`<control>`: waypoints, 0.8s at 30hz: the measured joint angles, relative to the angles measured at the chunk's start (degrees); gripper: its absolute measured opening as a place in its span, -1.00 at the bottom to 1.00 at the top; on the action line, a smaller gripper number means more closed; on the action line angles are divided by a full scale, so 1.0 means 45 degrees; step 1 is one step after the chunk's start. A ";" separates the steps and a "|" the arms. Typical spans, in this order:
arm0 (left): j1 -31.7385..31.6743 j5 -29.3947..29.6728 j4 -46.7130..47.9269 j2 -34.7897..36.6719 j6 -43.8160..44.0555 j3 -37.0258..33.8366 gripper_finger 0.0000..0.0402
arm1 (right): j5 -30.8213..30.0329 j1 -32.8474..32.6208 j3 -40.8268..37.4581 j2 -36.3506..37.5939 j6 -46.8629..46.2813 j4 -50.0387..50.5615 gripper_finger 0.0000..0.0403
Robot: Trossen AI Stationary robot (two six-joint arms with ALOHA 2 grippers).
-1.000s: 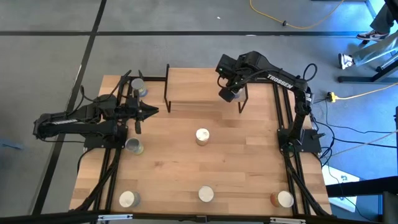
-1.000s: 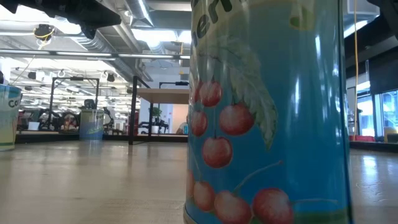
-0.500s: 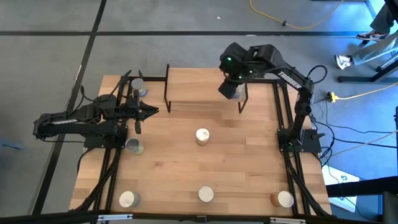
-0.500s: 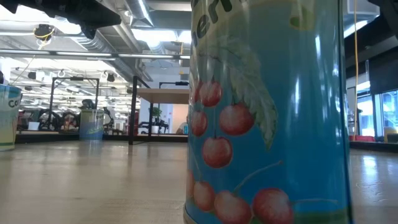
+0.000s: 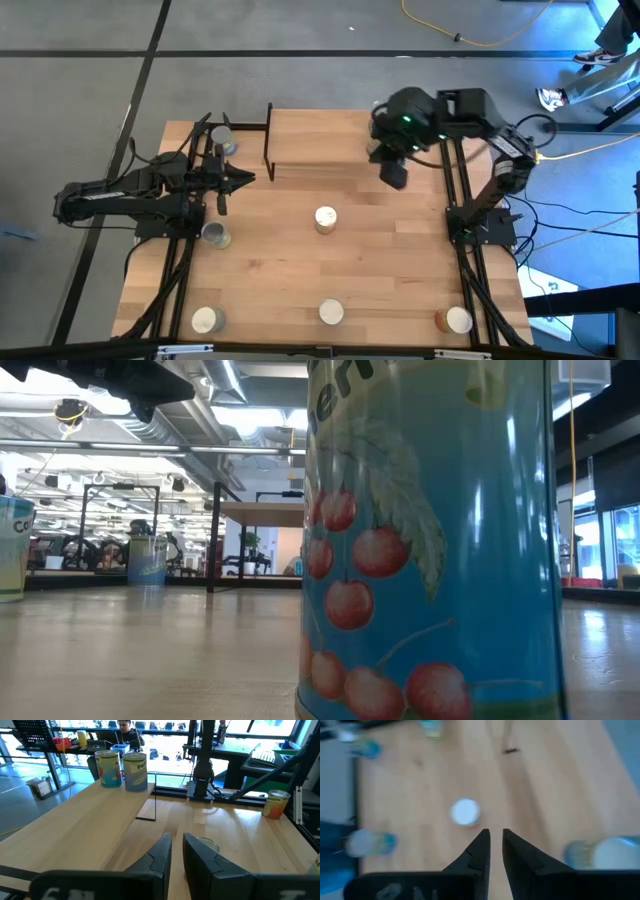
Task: Pick and place cans onto a shelf
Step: Put the canned green beans on the shelf
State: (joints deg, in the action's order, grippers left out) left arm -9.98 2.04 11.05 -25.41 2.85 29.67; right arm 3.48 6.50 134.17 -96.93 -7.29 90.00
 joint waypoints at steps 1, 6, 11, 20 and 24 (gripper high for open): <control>0.0000 -0.0005 0.0000 0.0000 0.0000 0.0000 -0.79 | 0.0117 -0.0281 0.0000 0.0175 -0.0306 0.0001 -0.74; 0.0000 -0.0202 -0.0004 0.0000 -0.0017 0.0000 -0.79 | 0.0263 -0.1831 0.0000 0.0893 -0.2196 0.0005 -0.74; 0.0000 -0.0963 -0.0005 -0.0002 -0.0472 0.0000 -0.79 | 0.0059 -0.3239 -0.0006 0.1246 -0.4323 0.0005 -0.74; 0.0003 -0.1676 -0.0053 0.0000 -0.0432 0.0000 -0.79 | 0.0178 -0.6077 -0.1405 0.1931 -0.6415 -0.0007 -0.74; 0.0005 -0.1676 -0.0146 -0.0005 -0.0437 0.0000 -0.79 | 0.0196 -0.7207 -0.3084 0.2465 -0.7594 0.0012 -0.74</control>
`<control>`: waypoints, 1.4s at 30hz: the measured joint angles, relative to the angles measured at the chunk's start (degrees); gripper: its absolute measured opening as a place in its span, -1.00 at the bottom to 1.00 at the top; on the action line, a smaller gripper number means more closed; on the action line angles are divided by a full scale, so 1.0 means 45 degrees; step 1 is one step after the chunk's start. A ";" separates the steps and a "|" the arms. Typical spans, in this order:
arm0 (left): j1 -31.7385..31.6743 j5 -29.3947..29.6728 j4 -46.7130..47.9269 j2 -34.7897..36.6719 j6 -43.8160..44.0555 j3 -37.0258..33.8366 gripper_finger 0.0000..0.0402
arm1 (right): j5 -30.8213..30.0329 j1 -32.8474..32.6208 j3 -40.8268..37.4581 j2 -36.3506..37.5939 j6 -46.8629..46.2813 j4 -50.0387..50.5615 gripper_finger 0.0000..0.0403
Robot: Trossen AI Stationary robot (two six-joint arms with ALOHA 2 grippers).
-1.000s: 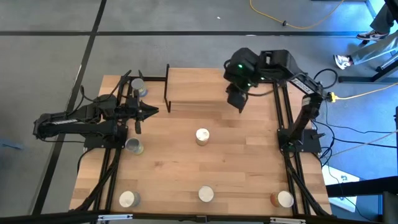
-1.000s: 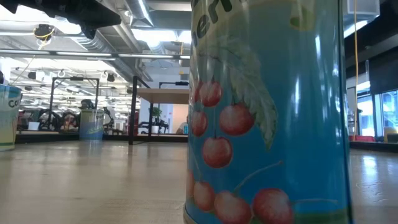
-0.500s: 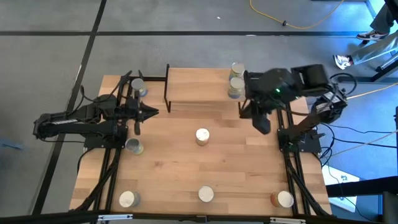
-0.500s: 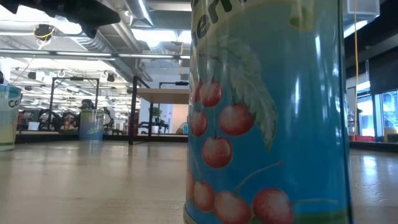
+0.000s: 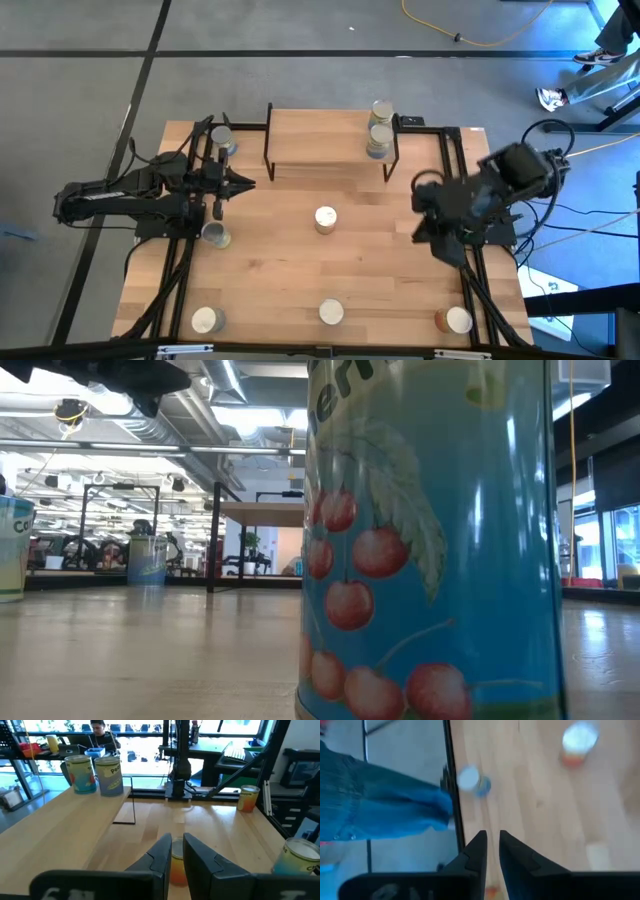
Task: Pick and place cans onto a shelf
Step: Put the canned green beans on the shelf
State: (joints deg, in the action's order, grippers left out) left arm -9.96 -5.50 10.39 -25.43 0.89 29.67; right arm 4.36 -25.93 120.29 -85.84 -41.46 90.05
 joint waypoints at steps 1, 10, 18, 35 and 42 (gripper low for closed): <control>0.0000 0.0000 -0.0066 0.0000 0.0000 0.0000 -0.79 | 0.0066 -0.0266 -0.0376 0.0146 -0.0359 0.0017 -0.74; 0.0005 0.0430 -0.0674 -0.0198 -0.0661 0.0009 -0.79 | 0.1495 -0.3001 -0.2564 0.0610 -0.3652 -0.0008 -0.74; 0.0010 0.0687 0.0474 -0.2047 -0.1146 0.2327 -0.79 | 0.0086 -0.4310 -0.2856 0.0610 -0.5073 -0.0012 -0.74; 0.2939 0.1004 0.4508 -0.9440 -0.4955 0.7775 -0.79 | -0.2308 -0.4566 -0.2856 0.0610 -0.5020 -0.0012 -0.74; 0.3765 0.2483 0.3986 -1.1375 -0.4361 0.7815 -0.79 | -0.2313 -0.4566 -0.2856 0.0610 -0.4991 -0.0008 -0.74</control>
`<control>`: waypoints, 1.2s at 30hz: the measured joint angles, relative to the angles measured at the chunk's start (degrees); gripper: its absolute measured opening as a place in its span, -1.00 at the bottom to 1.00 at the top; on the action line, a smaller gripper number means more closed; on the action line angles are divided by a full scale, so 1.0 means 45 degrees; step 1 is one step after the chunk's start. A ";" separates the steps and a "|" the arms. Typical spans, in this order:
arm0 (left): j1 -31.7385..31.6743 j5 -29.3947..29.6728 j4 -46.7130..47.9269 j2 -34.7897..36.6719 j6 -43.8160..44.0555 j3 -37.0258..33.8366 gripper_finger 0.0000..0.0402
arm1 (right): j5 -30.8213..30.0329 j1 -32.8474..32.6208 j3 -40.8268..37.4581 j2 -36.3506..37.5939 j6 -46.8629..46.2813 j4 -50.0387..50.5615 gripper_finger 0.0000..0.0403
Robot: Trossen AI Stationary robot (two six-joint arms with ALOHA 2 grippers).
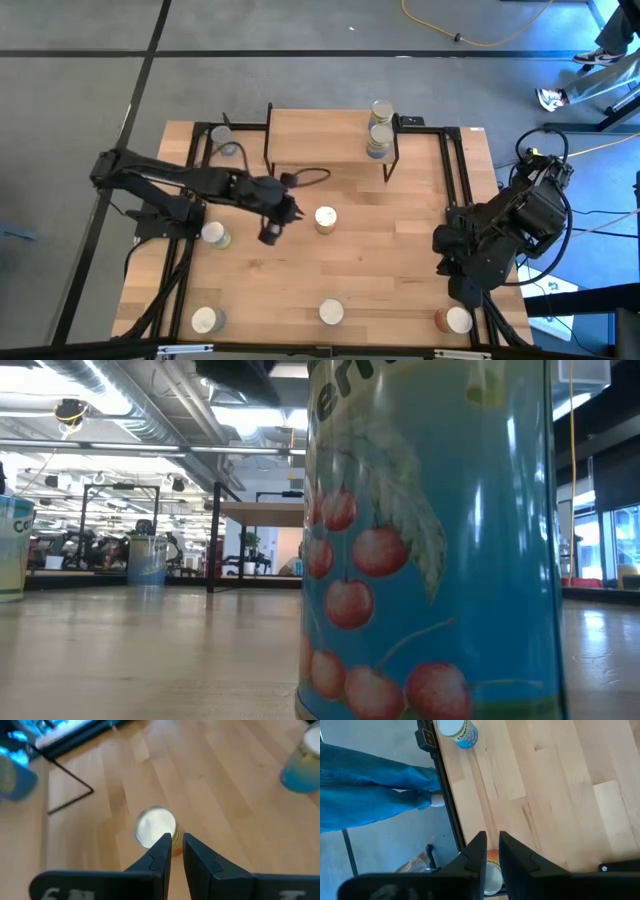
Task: Pick and place cans onto a shelf
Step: Put the canned green beans on the shelf
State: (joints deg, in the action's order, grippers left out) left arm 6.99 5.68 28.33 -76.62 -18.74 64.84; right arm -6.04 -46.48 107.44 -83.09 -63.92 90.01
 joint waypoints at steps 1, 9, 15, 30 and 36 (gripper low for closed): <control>0.0067 0.0118 -0.0232 -0.0225 0.0029 -0.0003 -0.79 | 0.0000 0.0000 0.0000 0.0000 0.0000 -0.0003 -0.74; 0.0158 -0.0290 -0.1178 -0.1888 -0.1362 -0.0005 -0.79 | -0.0023 0.0000 0.0000 0.0000 0.0016 -0.0003 -0.74; 0.0159 -0.0287 -0.1321 -0.2810 -0.1693 -0.0015 -0.79 | -0.0243 0.0005 0.0000 0.0000 0.0024 0.0002 -0.74; 0.0218 0.1575 -0.2179 -0.3939 -0.3668 -0.0005 -0.79 | -0.0243 0.0005 0.0000 -0.0010 -0.0005 0.0002 -0.74; 0.0213 0.1531 -0.2215 -0.3939 -0.3666 -0.0010 -0.79 | -0.0550 0.0005 0.0000 -0.0010 0.0000 0.0002 -0.74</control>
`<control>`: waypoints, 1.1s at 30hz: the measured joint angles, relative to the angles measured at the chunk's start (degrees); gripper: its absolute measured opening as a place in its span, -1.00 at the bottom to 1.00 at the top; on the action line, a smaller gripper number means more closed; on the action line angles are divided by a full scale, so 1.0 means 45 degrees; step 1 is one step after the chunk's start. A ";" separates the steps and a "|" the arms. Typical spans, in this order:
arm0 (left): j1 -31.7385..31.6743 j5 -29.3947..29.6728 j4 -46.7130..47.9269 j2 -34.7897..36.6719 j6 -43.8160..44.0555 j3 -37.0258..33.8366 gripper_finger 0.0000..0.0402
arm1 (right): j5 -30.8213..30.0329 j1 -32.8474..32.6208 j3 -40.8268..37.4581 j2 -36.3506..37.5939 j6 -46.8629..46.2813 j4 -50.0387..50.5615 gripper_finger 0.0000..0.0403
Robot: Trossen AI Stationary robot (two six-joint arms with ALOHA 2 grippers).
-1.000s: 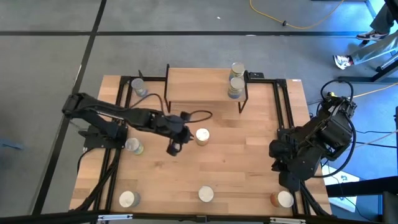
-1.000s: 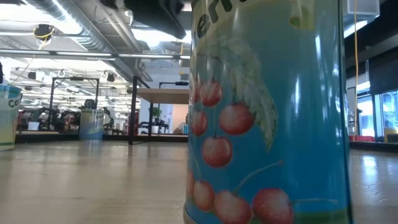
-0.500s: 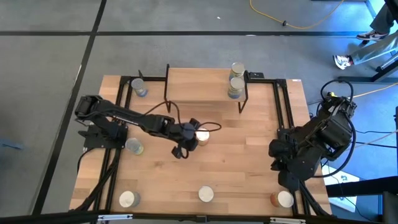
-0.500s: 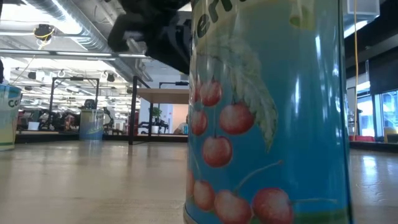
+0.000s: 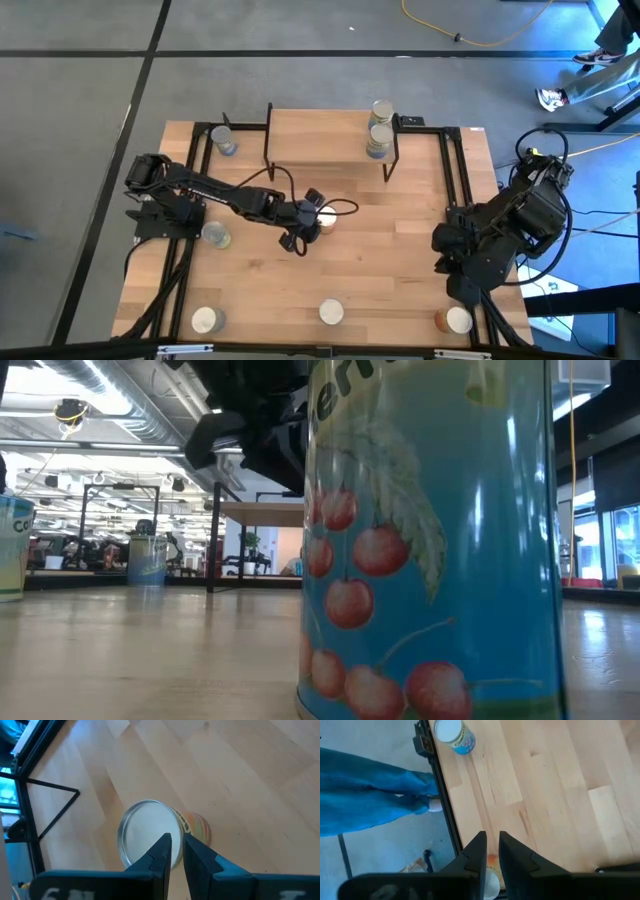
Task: Pick and place cans onto a shelf
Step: Put the canned green beans on the shelf
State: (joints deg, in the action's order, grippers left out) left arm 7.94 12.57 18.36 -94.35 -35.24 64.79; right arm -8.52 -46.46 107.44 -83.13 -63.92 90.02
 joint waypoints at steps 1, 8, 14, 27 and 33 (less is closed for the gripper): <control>0.0000 -0.0002 -0.0001 0.0000 0.0013 0.0000 -0.79 | -0.0188 0.0000 0.0000 0.0000 -0.0004 0.0000 -0.74; 0.0004 -0.0148 0.0012 0.0000 0.0052 0.0000 -0.79 | -0.1496 0.0000 0.0000 0.0000 0.0018 0.0000 -0.74; 0.0003 -0.0395 0.0007 0.0000 0.0427 0.0000 -0.79 | -0.1670 0.0000 0.0000 -0.0005 0.0030 0.0000 -0.74; -0.0117 -0.0444 0.0007 -0.0049 0.0800 0.0000 -0.79 | -0.1670 0.0000 0.0000 -0.0010 0.0280 0.0000 -0.74; -0.0270 -0.0682 0.0007 -0.0049 0.0800 0.0000 -0.79 | -0.1670 0.0000 0.0000 -0.0015 0.0300 0.0000 -0.74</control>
State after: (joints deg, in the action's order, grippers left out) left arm 6.73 9.50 18.39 -94.56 -31.64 64.79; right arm -16.03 -46.46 107.44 -83.20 -62.57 90.02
